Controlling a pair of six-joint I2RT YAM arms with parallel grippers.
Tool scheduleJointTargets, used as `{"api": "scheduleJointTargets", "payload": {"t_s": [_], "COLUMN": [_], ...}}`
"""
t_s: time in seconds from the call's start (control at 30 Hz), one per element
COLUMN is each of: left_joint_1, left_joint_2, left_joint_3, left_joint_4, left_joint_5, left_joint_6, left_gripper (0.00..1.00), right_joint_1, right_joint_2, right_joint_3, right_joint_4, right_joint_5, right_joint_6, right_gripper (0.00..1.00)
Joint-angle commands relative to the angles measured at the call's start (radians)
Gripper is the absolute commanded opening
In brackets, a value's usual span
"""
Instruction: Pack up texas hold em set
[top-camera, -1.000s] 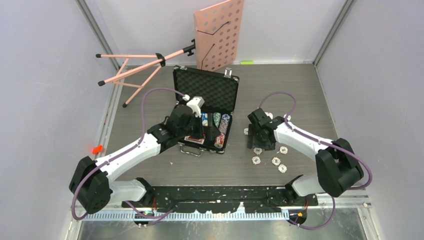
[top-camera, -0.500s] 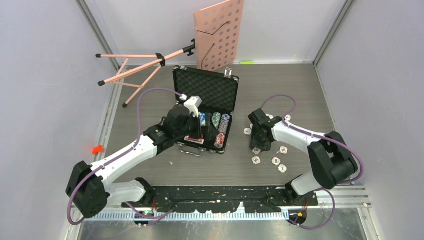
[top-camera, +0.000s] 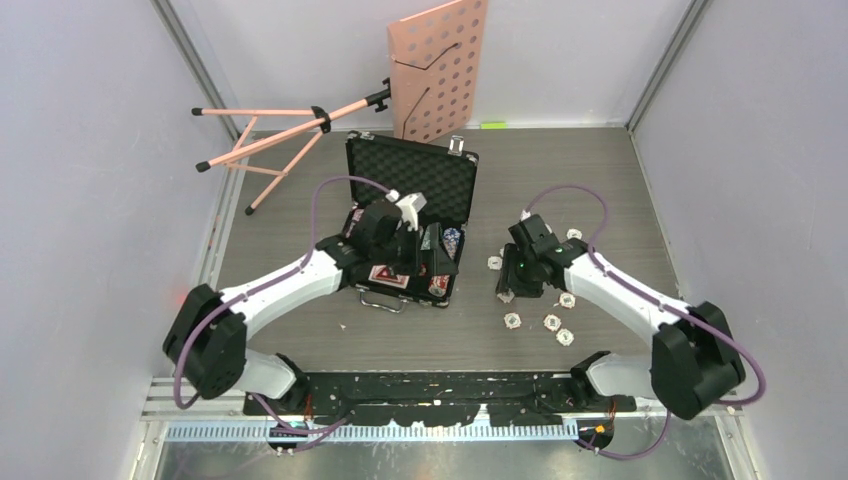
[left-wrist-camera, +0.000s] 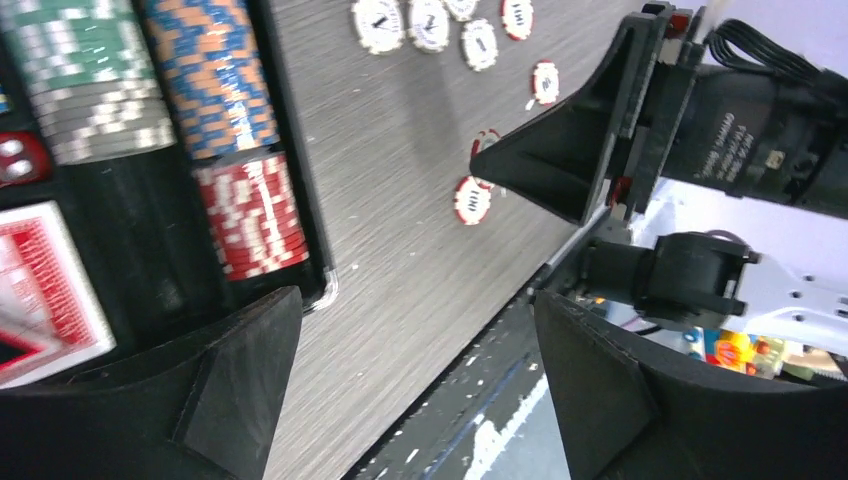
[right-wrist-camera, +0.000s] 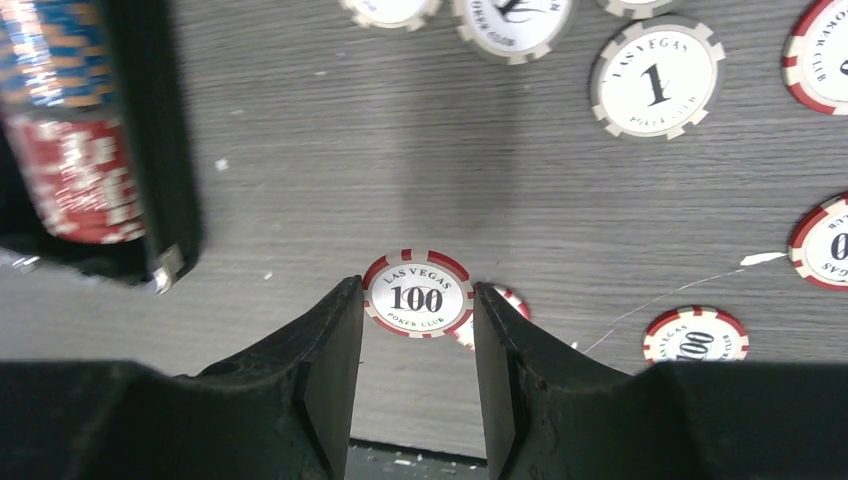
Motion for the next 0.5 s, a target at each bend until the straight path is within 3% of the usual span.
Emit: {"api": "scheduleJointTargets", "payload": {"t_s": [0.0,0.27,0.47], "left_joint_1": [0.003,-0.003,-0.005], "left_joint_2": [0.085,0.240,0.298], "left_joint_3": [0.112,0.226,0.257], "left_joint_4": [0.064,0.078,0.084], "left_joint_5": [0.160,0.306,0.365], "left_joint_6": [-0.100,-0.214,-0.249], "left_gripper": [0.88,0.80,0.73], "right_joint_1": [0.002,0.021,0.063], "right_joint_2": [-0.117,-0.315,-0.330], "right_joint_3": [0.004,-0.073,-0.047], "right_joint_4": [0.039,0.232,0.254], "right_joint_5": [-0.096,-0.277,-0.313], "right_joint_6": [-0.037,-0.046,-0.104], "right_gripper": [0.30,0.25,0.23]}}
